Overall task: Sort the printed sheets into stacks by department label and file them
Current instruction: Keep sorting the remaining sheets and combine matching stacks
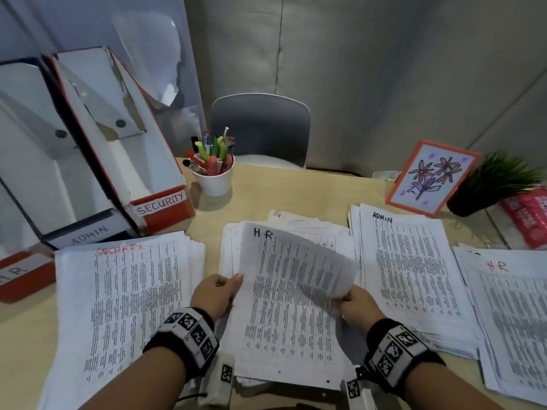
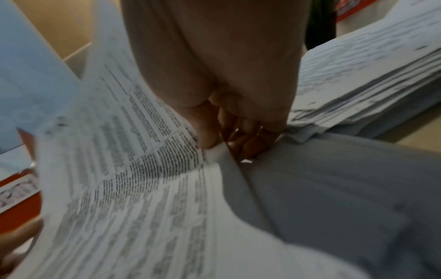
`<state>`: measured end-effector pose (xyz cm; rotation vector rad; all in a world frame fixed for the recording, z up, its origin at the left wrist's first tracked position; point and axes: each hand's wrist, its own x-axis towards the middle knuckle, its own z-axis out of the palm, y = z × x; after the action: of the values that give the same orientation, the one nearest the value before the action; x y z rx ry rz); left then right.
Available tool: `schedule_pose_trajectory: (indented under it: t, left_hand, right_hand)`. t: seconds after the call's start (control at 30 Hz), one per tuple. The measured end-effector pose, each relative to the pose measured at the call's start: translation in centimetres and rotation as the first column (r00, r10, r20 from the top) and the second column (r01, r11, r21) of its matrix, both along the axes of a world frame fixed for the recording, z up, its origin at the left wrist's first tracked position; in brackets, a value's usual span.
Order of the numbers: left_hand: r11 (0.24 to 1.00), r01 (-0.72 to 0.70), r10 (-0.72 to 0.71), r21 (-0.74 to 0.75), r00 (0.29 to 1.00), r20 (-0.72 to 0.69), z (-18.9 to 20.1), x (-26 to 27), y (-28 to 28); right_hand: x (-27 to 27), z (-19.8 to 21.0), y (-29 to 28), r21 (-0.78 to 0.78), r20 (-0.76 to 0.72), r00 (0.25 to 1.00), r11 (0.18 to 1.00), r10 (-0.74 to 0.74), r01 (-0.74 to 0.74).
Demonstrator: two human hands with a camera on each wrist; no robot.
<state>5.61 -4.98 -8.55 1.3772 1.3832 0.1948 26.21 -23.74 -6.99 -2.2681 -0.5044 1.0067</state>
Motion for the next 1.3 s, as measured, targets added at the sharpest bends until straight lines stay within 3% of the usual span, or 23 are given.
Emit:
schedule_pose_trajectory:
  t: [0.13, 0.23, 0.33, 0.43, 0.53, 0.63, 0.83, 0.93, 1.07, 1.13, 1.3]
  left_hand:
    - [0.998, -0.051, 0.053, -0.028, 0.997, 0.053, -0.5, 0.0, -0.2]
    - [0.99, 0.131, -0.125, 0.061, 0.989, -0.084, 0.0, 0.1, -0.1]
    - [0.96, 0.262, -0.233, 0.096, 0.942, -0.242, 0.2, 0.1, -0.1]
    - [0.941, 0.329, -0.292, 0.084, 0.91, -0.293, 0.3, 0.1, -0.4]
    - [0.94, 0.331, -0.292, 0.084, 0.906, -0.305, 0.7, 0.2, -0.6]
    - [0.948, 0.313, -0.288, 0.063, 0.923, -0.256, 0.8, 0.1, -0.2]
    - [0.99, 0.139, -0.137, 0.032, 0.988, -0.078, 1.3, -1.3, 0.9]
    - [0.992, 0.127, -0.127, -0.018, 0.992, -0.02, 1.0, -1.9, 2.0]
    - [0.994, 0.108, -0.107, -0.029, 0.994, 0.018, 1.1, -1.9, 2.2]
    - [0.993, 0.116, -0.115, -0.032, 0.993, 0.038, 1.6, -1.7, 2.0]
    - [0.973, 0.223, -0.223, -0.064, 0.975, 0.016, 2.3, -1.3, 1.9]
  right_hand:
    - [1.0, -1.2, -0.5, 0.034, 0.015, 0.97, 0.97, -0.242, 0.241]
    - [1.5, -1.5, -0.5, 0.12, -0.054, 0.884, 0.876, -0.464, 0.467]
    - [2.8, -1.4, -0.9, 0.11, -0.028, 0.838, 0.831, -0.545, 0.545]
    - [4.3, -0.8, -1.8, 0.109, -0.011, 0.772, 0.767, -0.635, 0.632]
    - [5.9, -0.2, -3.2, 0.066, 0.065, 0.793, 0.795, -0.606, 0.603]
    - [7.1, 0.3, -4.4, 0.053, 0.032, 0.807, 0.807, -0.589, 0.588]
    - [7.5, 0.2, -5.8, 0.047, -0.01, 0.772, 0.771, -0.635, 0.635]
    - [6.8, 0.1, -5.6, 0.029, -0.047, 0.746, 0.746, -0.664, 0.666]
    - [6.8, -1.1, -5.5, 0.067, 0.009, 0.745, 0.743, -0.667, 0.666]
    - [7.1, -2.0, -5.3, 0.064, -0.035, 0.753, 0.75, -0.657, 0.658]
    - [4.0, 0.8, -3.2, 0.113, -0.062, 0.827, 0.82, -0.558, 0.562]
